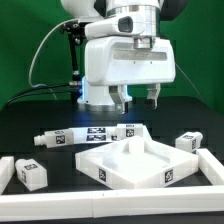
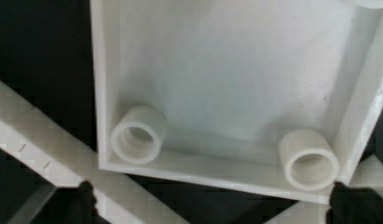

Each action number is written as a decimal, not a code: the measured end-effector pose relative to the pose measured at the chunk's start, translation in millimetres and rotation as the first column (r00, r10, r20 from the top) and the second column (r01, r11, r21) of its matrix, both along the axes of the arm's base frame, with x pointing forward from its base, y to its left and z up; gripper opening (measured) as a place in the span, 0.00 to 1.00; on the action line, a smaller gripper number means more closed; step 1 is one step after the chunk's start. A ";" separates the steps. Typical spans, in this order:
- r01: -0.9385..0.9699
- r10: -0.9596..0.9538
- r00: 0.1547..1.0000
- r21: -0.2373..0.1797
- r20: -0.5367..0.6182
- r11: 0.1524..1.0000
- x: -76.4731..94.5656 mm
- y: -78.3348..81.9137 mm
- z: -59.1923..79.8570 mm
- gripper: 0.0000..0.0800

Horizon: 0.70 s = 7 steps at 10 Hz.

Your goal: Assemble one leg

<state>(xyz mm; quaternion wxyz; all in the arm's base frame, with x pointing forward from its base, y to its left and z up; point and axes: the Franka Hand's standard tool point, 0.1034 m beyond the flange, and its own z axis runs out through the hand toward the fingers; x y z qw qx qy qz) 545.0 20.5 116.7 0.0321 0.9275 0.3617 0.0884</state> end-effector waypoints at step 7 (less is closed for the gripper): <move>0.102 -0.101 0.994 0.013 -0.050 0.995 1.6 -30.6 -12.1 0.81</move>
Offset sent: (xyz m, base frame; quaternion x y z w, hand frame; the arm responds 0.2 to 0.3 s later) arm 0.0000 0.0000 0.0000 0.0000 0.0000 0.0000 1.0000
